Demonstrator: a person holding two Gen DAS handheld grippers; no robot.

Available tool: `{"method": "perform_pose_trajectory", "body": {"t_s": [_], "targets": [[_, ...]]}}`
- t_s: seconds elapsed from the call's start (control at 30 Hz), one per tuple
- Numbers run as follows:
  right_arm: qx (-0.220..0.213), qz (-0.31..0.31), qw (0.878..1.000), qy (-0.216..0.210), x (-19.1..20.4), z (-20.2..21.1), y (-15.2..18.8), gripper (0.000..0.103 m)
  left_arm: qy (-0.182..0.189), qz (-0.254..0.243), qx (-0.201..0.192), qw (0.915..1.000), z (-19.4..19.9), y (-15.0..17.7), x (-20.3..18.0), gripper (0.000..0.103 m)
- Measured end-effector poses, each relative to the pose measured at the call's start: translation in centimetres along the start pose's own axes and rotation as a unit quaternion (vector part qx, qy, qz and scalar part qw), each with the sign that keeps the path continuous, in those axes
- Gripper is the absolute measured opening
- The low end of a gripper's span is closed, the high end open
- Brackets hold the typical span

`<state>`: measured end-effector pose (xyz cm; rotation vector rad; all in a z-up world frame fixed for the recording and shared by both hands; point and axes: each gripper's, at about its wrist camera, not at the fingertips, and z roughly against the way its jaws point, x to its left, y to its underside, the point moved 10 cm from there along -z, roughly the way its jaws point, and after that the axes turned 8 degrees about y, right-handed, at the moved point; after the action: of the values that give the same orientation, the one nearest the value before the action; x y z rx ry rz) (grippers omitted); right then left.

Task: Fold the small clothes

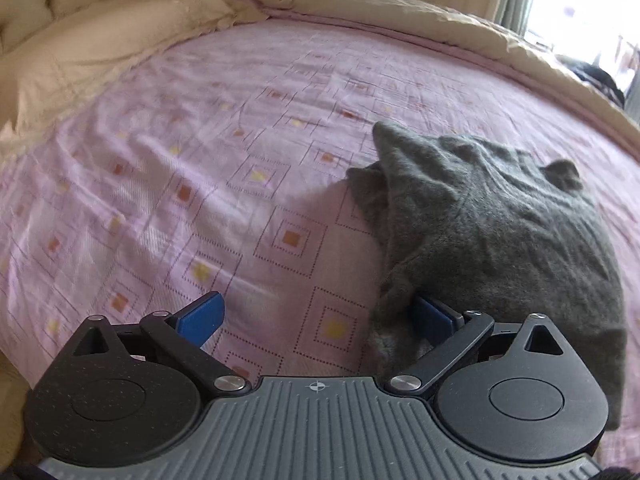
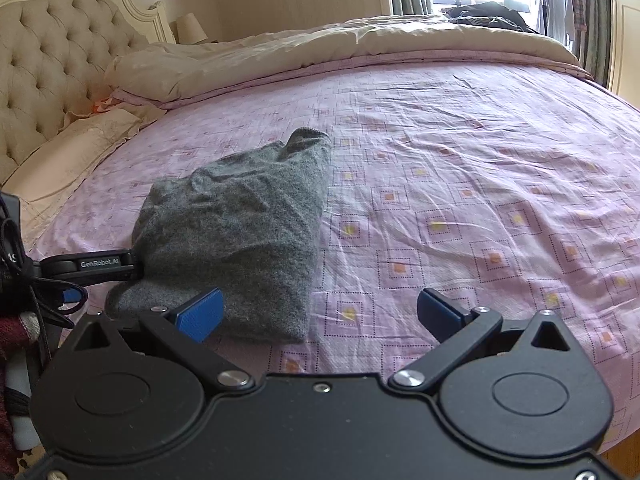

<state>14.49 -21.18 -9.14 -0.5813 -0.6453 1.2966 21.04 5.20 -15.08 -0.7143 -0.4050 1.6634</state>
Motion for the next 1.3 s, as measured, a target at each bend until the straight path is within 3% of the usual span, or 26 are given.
{"method": "perform_pose_trajectory", "body": {"t_s": [0.07,0.17,0.33,0.63,0.8,1.3], "targets": [[0.002,0.003,1.0,-0.002,0.2,-0.3,0.1,0.102,0.008,0.021,0.008,0.9997,0.3,0.3,1.0,0.102],[0.003,0.005,1.0,-0.006,0.9,-0.4,0.2,0.102,-0.015,-0.002,0.012,0.9998,0.8,0.9,1.4,0.102],[-0.001,0.011,1.0,-0.01,1.7,-0.3,0.1,0.102,-0.012,-0.013,0.002,0.9998,2.9,1.2,1.0,0.1],[-0.005,0.01,1.0,-0.01,2.2,-0.2,-0.2,0.102,-0.012,-0.066,-0.001,0.9977,5.5,2.1,-1.3,0.1],[-0.007,0.009,1.0,-0.01,2.1,-0.1,-0.4,0.102,0.001,-0.072,0.009,0.9974,5.7,3.1,-2.4,0.1],[-0.023,-0.003,1.0,0.001,0.7,0.3,-0.7,0.102,-0.007,-0.122,-0.006,0.9925,7.9,4.2,-5.8,0.1]]}}
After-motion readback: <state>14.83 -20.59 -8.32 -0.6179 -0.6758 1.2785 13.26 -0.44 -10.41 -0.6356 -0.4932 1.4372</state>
